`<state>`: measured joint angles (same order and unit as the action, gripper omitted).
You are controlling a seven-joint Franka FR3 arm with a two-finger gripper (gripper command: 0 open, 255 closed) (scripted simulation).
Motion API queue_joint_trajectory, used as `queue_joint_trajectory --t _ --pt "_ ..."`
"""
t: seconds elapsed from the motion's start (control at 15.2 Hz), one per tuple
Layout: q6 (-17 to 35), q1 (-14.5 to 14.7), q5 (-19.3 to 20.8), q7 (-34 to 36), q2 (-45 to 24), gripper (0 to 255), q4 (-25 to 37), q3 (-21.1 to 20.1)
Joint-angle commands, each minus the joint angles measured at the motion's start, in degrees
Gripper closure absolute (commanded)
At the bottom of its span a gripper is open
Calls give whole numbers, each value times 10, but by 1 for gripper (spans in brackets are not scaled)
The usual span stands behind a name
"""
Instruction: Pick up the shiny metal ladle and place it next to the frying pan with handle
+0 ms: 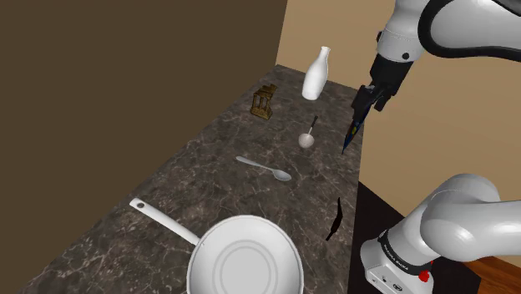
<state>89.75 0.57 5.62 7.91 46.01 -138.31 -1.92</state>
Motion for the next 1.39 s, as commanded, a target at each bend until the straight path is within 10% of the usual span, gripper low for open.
queue_joint_trajectory --t 0.0,1.32 --pt "0 0 0 0 0 0 0 0" --pt "391 -124 -106 332 -351 0 13 33"
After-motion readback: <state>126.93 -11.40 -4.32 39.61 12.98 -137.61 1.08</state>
